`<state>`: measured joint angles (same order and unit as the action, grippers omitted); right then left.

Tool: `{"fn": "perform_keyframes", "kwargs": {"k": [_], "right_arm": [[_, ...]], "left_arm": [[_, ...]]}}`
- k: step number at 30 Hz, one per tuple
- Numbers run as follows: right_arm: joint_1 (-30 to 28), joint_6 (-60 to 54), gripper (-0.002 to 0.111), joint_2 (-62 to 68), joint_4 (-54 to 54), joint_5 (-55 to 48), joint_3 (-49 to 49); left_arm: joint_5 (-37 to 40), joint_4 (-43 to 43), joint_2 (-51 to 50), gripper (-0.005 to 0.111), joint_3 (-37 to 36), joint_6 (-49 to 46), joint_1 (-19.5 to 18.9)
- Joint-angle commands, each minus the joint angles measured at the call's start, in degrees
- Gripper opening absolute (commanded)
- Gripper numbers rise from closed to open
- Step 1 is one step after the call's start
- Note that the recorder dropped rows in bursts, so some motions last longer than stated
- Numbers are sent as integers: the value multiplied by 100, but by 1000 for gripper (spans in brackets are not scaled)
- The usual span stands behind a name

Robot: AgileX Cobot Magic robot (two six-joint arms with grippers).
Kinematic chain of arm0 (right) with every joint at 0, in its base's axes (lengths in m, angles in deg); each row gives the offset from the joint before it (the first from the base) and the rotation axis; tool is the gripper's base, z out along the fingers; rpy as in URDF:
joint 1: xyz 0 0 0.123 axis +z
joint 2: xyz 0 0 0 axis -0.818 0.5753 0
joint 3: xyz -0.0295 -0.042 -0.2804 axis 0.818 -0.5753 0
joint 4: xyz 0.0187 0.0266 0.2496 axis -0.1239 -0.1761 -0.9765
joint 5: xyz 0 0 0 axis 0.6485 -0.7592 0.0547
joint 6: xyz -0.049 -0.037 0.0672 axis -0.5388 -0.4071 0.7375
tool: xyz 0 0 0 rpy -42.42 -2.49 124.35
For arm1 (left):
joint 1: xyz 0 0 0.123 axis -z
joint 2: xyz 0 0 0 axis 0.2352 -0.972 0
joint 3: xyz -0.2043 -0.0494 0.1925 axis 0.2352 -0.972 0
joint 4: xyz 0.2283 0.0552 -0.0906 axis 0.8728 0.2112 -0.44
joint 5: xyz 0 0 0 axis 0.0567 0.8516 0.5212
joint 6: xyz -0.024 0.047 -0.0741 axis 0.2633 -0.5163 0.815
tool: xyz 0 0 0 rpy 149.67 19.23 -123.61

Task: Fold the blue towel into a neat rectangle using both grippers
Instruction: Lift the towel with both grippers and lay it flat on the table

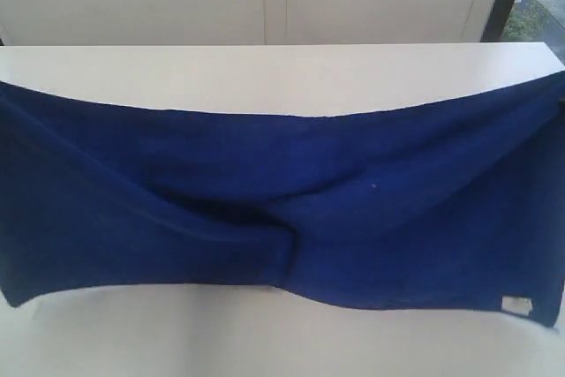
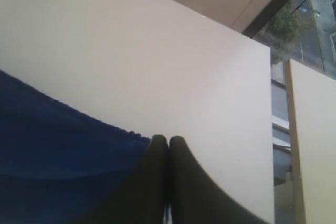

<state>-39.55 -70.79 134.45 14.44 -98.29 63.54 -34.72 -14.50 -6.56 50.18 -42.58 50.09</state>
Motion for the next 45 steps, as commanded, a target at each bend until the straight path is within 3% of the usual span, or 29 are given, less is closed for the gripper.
{"fn": "perform_keyframes", "kwargs": {"k": [1, 11, 19, 24, 28, 30, 37, 40, 45], "right_arm": [[6, -395, 0, -786, -92, -461, -20], [6, -1639, 0, -2183, -893, -1409, -20], [6, -1828, 0, -2397, -1046, -1398, -20], [6, -1828, 0, -1601, -1046, -1059, -20], [6, -1175, 0, -354, -370, -665, -20], [6, -381, 0, 486, 420, -331, -20], [6, 1007, 0, 2719, 1833, 709, -20], [6, 1864, 0, 3444, 2623, 928, -20], [-84, 3204, 0, 4139, 4099, 1278, -10]], "left_arm": [[608, -234, 684, 0, 162, -326, 16], [1380, -1295, 1538, 0, 427, -1153, 16], [1509, -1193, 1724, 0, 375, -1070, 16], [1420, -345, 1182, 0, -33, -594, 16], [254, 261, 376, 0, -730, 12, 16], [-351, 1076, -264, 0, -1021, 689, 16], [-1181, 4167, -2408, 0, -1206, 3011, 4], [-1656, 5509, -3209, 0, -1206, 4578, -376], [-2659, 6336, -3955, 0, -1058, 5175, -1217]]}}
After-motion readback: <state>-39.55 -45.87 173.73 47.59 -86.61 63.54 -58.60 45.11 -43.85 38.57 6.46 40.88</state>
